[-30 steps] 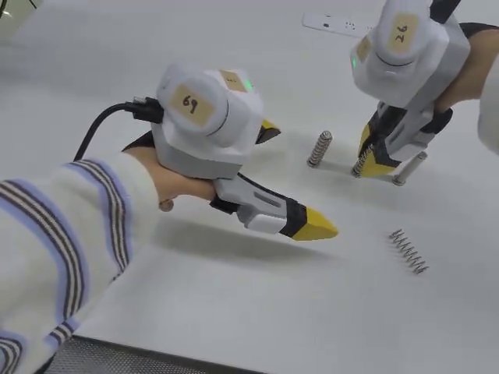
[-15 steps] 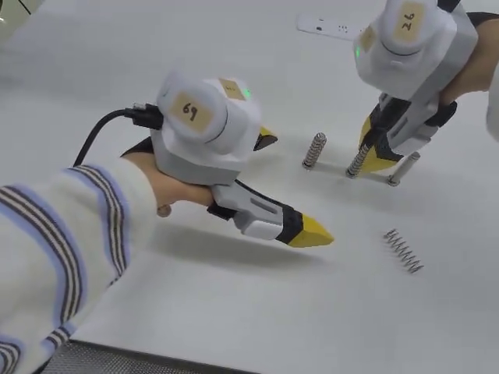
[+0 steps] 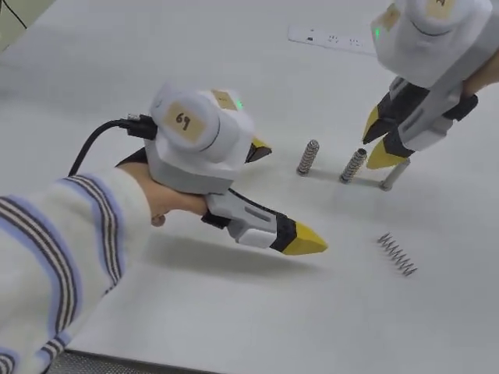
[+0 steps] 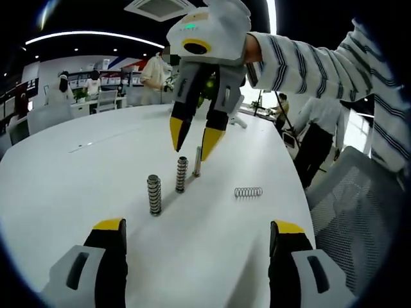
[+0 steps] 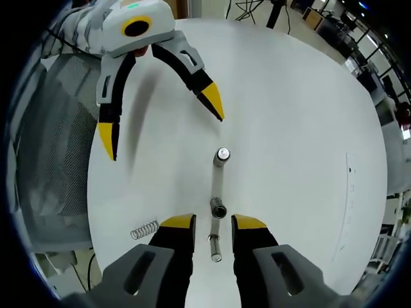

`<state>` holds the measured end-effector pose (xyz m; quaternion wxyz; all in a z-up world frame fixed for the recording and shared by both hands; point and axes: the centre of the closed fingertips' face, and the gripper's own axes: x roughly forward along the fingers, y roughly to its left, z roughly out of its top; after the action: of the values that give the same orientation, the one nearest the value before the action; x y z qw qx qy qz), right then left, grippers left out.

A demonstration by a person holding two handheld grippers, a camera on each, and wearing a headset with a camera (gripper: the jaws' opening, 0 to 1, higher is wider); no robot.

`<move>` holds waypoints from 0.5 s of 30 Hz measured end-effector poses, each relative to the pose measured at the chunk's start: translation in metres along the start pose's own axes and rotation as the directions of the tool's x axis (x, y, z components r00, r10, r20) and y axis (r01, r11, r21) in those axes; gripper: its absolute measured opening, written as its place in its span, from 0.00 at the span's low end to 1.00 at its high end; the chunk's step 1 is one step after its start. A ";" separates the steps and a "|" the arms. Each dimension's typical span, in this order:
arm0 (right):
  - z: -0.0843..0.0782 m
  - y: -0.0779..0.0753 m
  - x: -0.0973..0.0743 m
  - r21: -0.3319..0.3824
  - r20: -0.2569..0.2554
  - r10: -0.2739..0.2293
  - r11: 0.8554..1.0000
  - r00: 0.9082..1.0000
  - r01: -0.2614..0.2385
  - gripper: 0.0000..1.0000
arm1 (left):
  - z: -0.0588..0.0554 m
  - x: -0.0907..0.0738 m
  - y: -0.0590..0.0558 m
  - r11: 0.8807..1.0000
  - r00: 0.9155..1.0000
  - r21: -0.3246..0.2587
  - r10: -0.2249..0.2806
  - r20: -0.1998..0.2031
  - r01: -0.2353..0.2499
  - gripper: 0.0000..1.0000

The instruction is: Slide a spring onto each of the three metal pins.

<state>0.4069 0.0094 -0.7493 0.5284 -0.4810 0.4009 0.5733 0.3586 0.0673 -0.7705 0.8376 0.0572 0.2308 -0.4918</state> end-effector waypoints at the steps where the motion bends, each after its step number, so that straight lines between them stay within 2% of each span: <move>1: 0.000 0.003 -0.004 0.002 0.008 -0.003 1.000 1.000 0.003 0.21 | -0.001 0.000 0.000 1.000 1.000 -0.002 0.000 -0.003 0.000 0.91; 5: 0.001 0.008 -0.017 0.028 0.045 -0.028 0.999 0.999 0.027 0.23 | -0.001 -0.002 0.000 1.000 1.000 -0.001 0.000 -0.005 0.000 0.91; 11: -0.004 0.013 -0.030 0.121 0.124 -0.062 0.992 0.990 0.047 0.23 | -0.001 -0.003 0.000 1.000 1.000 -0.009 0.001 -0.006 -0.001 0.92; 15: -0.012 0.016 -0.033 0.150 0.138 -0.081 0.987 0.987 0.060 0.24 | -0.001 -0.005 0.001 1.000 1.000 -0.013 0.003 -0.008 -0.003 0.92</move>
<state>0.3922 -0.0117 -0.7209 0.6096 -0.4125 0.3853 0.5566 0.3572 0.0721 -0.7695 0.8377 0.0538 0.2374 -0.4889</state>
